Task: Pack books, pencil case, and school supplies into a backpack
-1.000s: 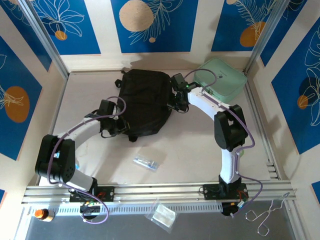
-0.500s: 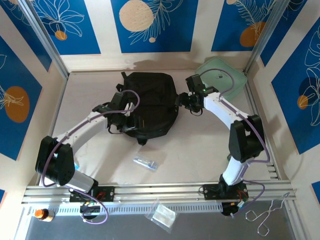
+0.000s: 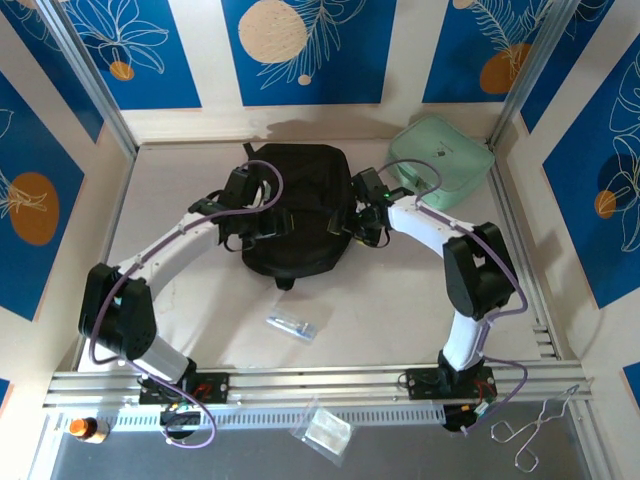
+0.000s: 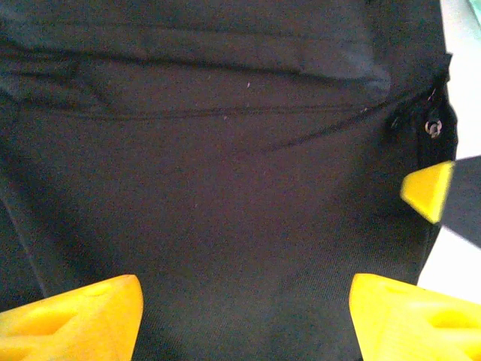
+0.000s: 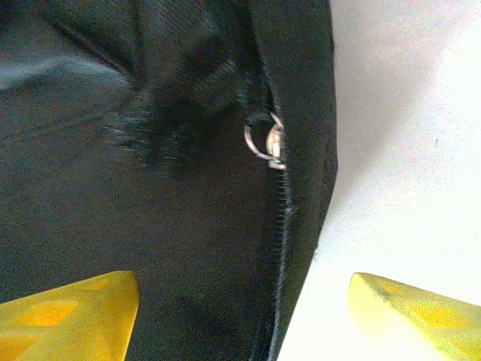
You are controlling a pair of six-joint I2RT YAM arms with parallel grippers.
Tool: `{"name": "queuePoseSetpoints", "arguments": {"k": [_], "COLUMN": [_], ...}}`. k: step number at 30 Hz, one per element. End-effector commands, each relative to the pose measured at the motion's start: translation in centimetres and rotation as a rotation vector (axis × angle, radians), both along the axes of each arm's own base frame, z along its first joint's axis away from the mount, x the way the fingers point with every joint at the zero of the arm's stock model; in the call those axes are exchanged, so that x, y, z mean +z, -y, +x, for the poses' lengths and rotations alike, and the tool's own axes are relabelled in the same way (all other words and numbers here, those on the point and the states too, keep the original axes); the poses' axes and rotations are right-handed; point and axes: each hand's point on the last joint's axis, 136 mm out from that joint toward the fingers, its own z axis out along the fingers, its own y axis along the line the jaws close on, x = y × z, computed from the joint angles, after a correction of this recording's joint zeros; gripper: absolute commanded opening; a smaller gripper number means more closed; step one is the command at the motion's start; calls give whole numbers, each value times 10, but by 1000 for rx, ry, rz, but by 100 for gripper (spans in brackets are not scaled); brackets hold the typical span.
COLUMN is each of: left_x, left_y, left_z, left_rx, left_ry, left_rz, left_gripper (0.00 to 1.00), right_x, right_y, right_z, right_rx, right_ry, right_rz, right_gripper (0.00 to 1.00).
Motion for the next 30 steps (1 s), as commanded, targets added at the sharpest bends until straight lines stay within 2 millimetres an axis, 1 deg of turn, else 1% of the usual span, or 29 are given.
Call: {"name": "queuePoseSetpoints", "arguments": {"k": [1, 4, 10, 13, 14, 16, 20, 22, 24, 27, 29, 30], "left_x": [17, 23, 32, 31, 28, 22, 9, 2, -6, -18, -24, -27], "left_y": [16, 33, 64, 85, 93, 104, 124, 132, 139, 146, 148, 148], "left_z": [21, 33, 60, 67, 68, 69, 71, 71, 70, 70, 71, 74], "left_rx": [-29, -89, -162, -223, -251, -297, -387, -436, -485, -539, -554, -547], "left_ry": [85, 122, 172, 184, 188, 194, 177, 173, 171, 168, 169, 166], "left_rz": [-49, -93, -124, -95, -76, -38, 14, 59, 109, 186, 233, 259], "left_gripper": [72, 73, 78, 77, 77, 77, 73, 71, 69, 68, 66, 63], "right_x": [-14, -27, -43, -44, -42, -31, 4, 22, 33, 44, 46, 46], "right_y": [-2, 4, 24, 29, 29, 29, 32, 37, 44, 55, 59, 60], "right_z": [-16, -32, -69, -86, -88, -85, -63, -49, -39, -26, -22, -21], "right_rx": [1, -4, -27, -24, -21, -24, -49, -75, -102, -140, -151, -155], "right_ry": [-92, -136, -189, -200, -190, -149, 7, 83, 129, 171, 177, 178], "right_rz": [9, -10, -43, -27, -11, 10, 54, 81, 96, 108, 114, 117], "right_gripper": [71, 64, 63, 63, 63, 63, 66, 67, 67, 68, 68, 68]}}
